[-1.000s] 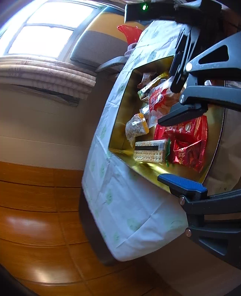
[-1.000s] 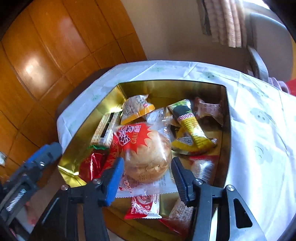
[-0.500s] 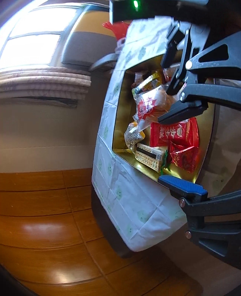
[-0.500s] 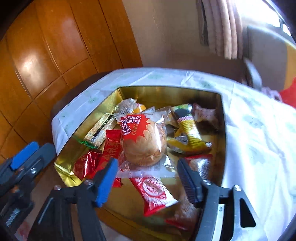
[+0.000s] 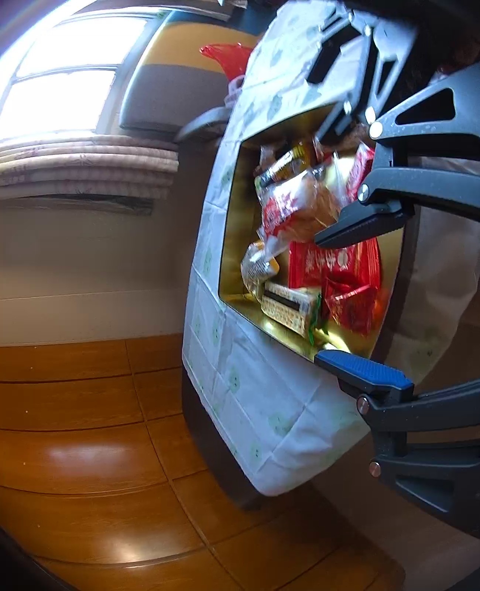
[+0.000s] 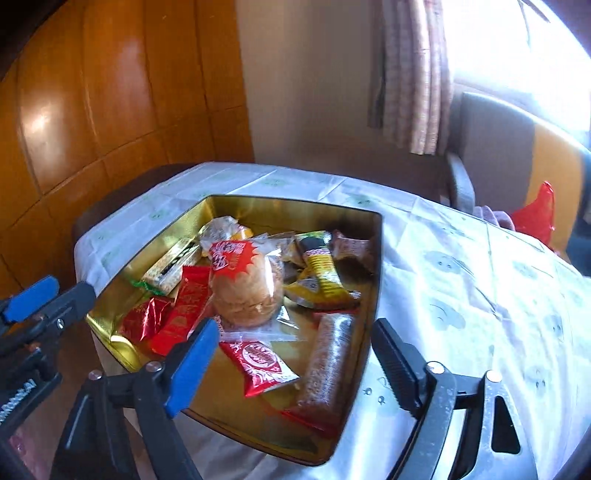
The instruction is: Organize snacks
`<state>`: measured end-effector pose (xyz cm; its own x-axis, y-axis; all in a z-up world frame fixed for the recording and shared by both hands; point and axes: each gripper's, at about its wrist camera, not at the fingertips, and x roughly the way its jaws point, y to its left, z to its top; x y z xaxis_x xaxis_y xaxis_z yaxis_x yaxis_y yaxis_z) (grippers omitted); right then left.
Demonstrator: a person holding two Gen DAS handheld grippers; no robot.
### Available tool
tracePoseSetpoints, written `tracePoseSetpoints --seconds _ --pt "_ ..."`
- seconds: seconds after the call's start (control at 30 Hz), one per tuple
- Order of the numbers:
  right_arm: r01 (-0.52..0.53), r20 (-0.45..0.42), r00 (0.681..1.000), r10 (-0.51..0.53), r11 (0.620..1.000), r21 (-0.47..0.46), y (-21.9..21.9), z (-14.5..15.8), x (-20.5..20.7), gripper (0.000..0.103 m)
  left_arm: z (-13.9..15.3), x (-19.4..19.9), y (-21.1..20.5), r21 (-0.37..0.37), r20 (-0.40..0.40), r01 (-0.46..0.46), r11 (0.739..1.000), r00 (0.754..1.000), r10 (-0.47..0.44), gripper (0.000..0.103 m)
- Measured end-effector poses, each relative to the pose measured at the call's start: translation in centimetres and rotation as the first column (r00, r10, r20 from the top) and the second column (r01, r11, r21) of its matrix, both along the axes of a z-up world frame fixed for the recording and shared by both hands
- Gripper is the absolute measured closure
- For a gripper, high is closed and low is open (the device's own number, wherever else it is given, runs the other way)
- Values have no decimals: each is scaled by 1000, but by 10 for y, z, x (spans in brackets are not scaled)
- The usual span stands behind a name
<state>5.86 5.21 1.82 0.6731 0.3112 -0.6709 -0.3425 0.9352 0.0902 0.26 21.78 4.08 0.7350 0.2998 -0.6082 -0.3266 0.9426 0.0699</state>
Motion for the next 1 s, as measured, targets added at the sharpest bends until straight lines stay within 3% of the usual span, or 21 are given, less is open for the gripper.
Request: tracePoseSetpoints --seconds 0.1,0.27,0.43,0.8,1.0 --pt "31 31 999 -33 998 58 -10 7 -7 0 -3 0 0 10 -16 -7 1000 1000 7 45" --pt "99 61 993 -103 993 60 -12 13 -15 0 -5 -1 -2 43 -18 -25 999 999 26 45" --pt "143 58 988 -145 989 34 -13 11 -17 0 -6 -1 -1 31 -26 -28 999 999 29 45" --pt "146 50 988 -146 989 -6 -11 5 -17 0 -9 -1 -3 -15 -42 18 1000 999 -19 45" --pt "146 46 988 -145 989 -14 -11 4 -17 0 -10 -1 -6 -5 -46 20 1000 999 -20 45"
